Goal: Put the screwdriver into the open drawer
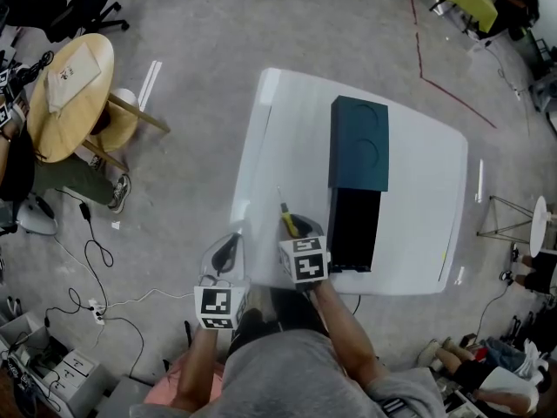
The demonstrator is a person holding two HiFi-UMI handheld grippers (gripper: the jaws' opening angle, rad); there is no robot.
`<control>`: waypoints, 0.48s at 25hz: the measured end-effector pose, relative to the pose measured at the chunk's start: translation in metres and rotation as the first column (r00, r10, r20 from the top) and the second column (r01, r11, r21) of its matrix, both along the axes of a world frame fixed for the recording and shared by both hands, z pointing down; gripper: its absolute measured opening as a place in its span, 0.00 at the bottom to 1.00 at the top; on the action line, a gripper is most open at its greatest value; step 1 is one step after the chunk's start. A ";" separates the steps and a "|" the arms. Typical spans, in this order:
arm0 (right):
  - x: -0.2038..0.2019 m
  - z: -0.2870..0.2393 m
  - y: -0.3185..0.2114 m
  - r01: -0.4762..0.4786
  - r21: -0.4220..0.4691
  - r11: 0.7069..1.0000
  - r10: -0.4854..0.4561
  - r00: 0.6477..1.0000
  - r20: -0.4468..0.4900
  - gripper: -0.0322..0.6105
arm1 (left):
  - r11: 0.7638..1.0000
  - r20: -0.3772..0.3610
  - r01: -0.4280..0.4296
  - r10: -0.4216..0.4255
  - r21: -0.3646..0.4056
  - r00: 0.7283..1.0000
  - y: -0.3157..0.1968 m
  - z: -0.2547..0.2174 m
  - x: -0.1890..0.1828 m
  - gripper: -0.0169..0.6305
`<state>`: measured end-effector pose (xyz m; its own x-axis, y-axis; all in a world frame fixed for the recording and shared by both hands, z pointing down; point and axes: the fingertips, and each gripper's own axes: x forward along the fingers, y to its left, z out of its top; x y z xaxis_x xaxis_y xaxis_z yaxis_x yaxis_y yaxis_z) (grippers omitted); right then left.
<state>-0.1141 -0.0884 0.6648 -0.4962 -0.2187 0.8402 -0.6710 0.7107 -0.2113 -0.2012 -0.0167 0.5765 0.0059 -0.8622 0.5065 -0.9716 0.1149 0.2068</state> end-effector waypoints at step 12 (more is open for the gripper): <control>0.008 -0.075 -0.011 -0.078 0.148 0.986 0.056 0.988 0.144 0.18 | 0.995 0.059 -0.044 0.039 0.085 0.997 0.001 -0.039 0.009 0.04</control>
